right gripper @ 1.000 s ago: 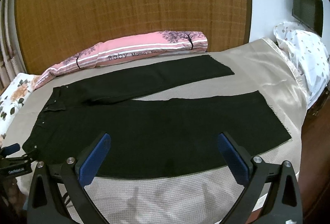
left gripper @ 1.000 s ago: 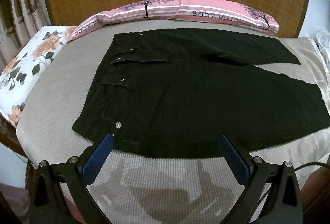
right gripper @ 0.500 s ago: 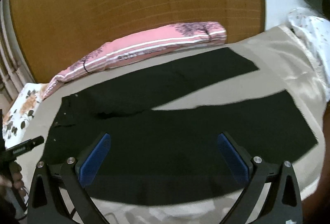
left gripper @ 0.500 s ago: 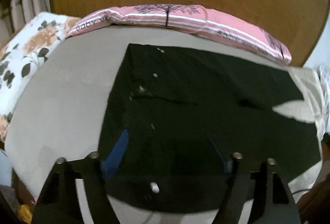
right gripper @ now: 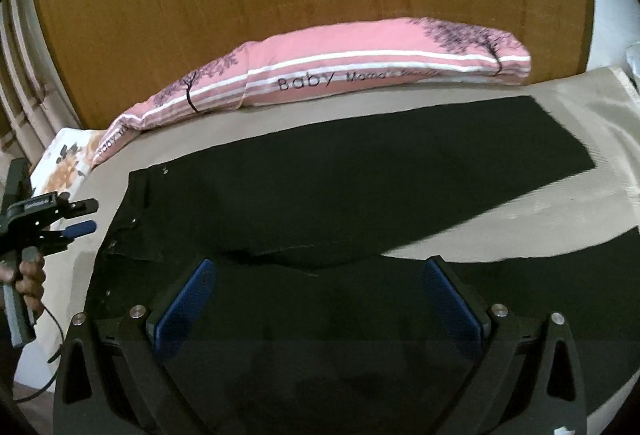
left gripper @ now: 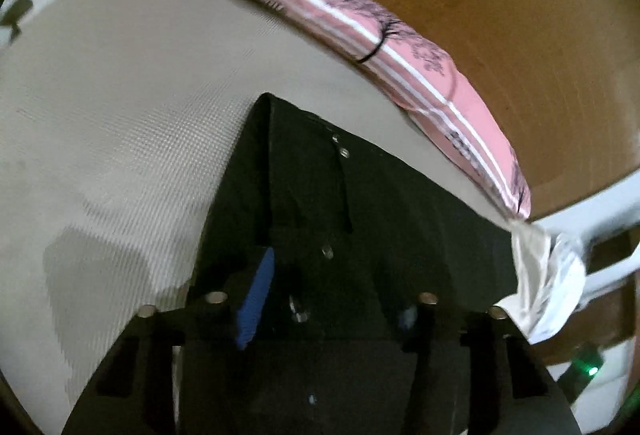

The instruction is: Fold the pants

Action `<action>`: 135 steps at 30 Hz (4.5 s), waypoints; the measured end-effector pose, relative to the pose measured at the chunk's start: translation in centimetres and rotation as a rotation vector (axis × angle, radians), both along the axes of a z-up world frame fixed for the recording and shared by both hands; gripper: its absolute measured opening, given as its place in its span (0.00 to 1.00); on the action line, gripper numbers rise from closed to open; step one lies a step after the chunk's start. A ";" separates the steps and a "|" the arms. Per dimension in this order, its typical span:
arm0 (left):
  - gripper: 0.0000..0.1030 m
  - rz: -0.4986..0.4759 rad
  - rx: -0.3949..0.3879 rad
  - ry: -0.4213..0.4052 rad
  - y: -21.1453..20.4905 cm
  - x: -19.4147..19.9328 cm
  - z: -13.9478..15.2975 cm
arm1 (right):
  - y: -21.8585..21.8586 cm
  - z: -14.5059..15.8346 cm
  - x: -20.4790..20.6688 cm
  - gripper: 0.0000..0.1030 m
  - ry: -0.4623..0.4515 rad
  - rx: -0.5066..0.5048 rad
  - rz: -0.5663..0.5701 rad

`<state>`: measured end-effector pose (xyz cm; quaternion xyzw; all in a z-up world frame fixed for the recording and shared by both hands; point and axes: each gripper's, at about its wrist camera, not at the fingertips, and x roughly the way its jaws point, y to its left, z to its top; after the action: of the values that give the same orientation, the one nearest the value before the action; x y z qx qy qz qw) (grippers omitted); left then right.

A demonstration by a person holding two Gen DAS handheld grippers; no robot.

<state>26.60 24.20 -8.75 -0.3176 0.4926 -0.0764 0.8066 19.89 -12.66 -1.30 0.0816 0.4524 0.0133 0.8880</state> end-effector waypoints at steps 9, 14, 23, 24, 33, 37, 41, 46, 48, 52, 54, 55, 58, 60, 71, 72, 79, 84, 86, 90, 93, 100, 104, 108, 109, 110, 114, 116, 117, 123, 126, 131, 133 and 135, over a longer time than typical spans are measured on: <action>0.41 0.015 -0.110 0.059 2.6 5.1 -3.5 | 0.7 -3.2 4.1 1.00 0.069 0.017 -0.009; 0.41 0.007 -0.125 0.046 3.3 6.7 -4.1 | 0.9 -3.9 5.9 1.00 0.072 0.008 -0.003; 0.36 -0.006 -0.179 0.021 3.2 11.1 -4.3 | 1.3 -5.7 8.3 1.00 0.091 0.010 0.010; 0.36 -0.006 -0.191 0.023 3.2 11.5 -4.4 | 1.3 -5.9 8.5 1.00 0.093 0.009 0.012; 0.11 0.054 -0.115 0.005 2.0 12.9 -4.6 | 0.6 -6.2 11.0 1.00 0.094 -0.020 0.072; 0.09 0.061 -0.141 -0.058 2.3 11.8 -3.4 | -0.3 -5.9 13.1 1.00 0.113 -0.012 0.165; 0.08 0.036 -0.161 -0.164 1.9 10.2 -0.3 | -0.9 -5.4 16.5 1.00 0.169 0.015 0.346; 0.08 -0.025 -0.186 -0.288 0.8 7.9 3.2 | -0.2 -5.3 21.4 0.99 0.255 -0.099 0.621; 0.08 -0.045 -0.195 -0.319 0.7 7.1 4.1 | 0.2 -5.5 23.5 0.97 0.289 -0.128 0.706; 0.07 -0.081 -0.209 -0.374 0.6 5.7 5.5 | 1.3 -6.3 27.2 0.90 0.348 -0.119 0.829; 0.07 -0.090 -0.211 -0.385 0.5 5.3 5.8 | 1.9 -7.1 28.3 0.85 0.381 -0.128 0.887; 0.07 -0.091 -0.210 -0.389 0.6 5.2 5.8 | 2.3 -7.5 28.6 0.79 0.400 -0.121 0.931; 0.07 -0.078 -0.217 -0.387 1.1 4.9 5.9 | 3.1 -9.0 29.2 0.65 0.466 -0.120 1.020; 0.07 -0.066 -0.209 -0.377 1.6 4.7 5.9 | 3.1 -9.7 29.9 0.59 0.496 -0.103 1.051; 0.07 -0.025 -0.162 -0.329 1.6 5.7 5.1 | -1.0 -9.7 30.0 0.12 0.487 -0.111 0.978; 0.07 -0.021 -0.154 -0.326 1.6 5.6 5.2 | -1.1 -9.4 29.6 0.11 0.463 -0.124 0.973; 0.07 -0.065 -0.088 -0.336 0.8 4.7 6.8 | -2.6 -3.7 24.5 0.08 0.285 -0.235 0.848; 0.07 -0.119 -0.073 -0.356 -0.3 1.7 9.0 | -3.5 0.3 19.0 0.08 0.210 -0.293 0.744; 0.07 -0.149 -0.070 -0.364 -0.7 -0.1 9.9 | -4.0 1.1 16.6 0.08 0.189 -0.296 0.708; 0.08 -0.227 -0.048 -0.358 -1.5 -4.4 11.0 | -5.1 2.0 10.4 0.08 0.176 -0.306 0.653; 0.09 -0.280 -0.013 -0.343 -2.1 -7.8 11.1 | -6.0 2.0 5.2 0.07 0.183 -0.279 0.617; 0.11 -0.342 0.060 -0.201 -2.2 -14.5 6.2 | -6.1 -0.7 -3.0 0.07 0.220 -0.186 0.539; 0.11 -0.383 0.139 -0.107 -3.5 -16.5 2.5 | -6.4 -3.7 -5.0 0.07 0.271 -0.146 0.507; 0.12 -0.403 0.231 -0.097 -5.1 -17.9 1.3 | -6.4 -5.5 -5.6 0.07 0.288 -0.150 0.457; 0.13 -0.396 0.245 -0.098 -5.3 -18.1 1.4 | -6.4 -5.6 -5.7 0.08 0.282 -0.152 0.445; 0.14 -0.387 0.253 -0.095 -5.3 -18.0 1.4 | -6.4 -5.6 -5.8 0.10 0.277 -0.150 0.434; 0.25 -0.363 0.281 -0.032 -5.7 -18.3 1.2 | -5.9 -5.5 -6.1 0.14 0.262 -0.156 0.367; 0.32 -0.346 0.281 -0.023 -5.3 -18.9 1.6 | -5.8 -5.1 -6.5 0.28 0.260 -0.151 0.353; 0.37 -0.328 0.290 -0.021 -5.0 -19.3 1.9 | -5.9 -4.8 -6.7 0.30 0.254 -0.141 0.347; 0.54 -0.192 0.158 -0.020 -3.1 -21.1 3.2 | -7.2 -3.4 -9.3 0.37 0.216 -0.034 0.277; 0.54 -0.155 0.037 -0.023 -3.5 -21.3 3.4 | -7.8 -3.3 -10.1 0.37 0.216 0.049 0.231; 0.53 -0.121 -0.138 0.019 -5.6 -20.0 1.9 | -8.2 -4.0 -10.7 0.38 0.222 0.110 0.170; 0.52 -0.098 -0.176 0.047 -5.9 -19.7 0.9 | -8.4 -4.1 -10.7 0.38 0.222 0.136 0.154; 0.50 -0.063 -0.188 0.071 -6.0 -19.3 0.2 | -8.8 -4.1 -10.6 0.38 0.218 0.174 0.131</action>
<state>7.27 18.15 -8.59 -0.3788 0.5211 -0.1365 0.7525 9.25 -21.45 -5.44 0.1295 0.5474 0.1014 0.8205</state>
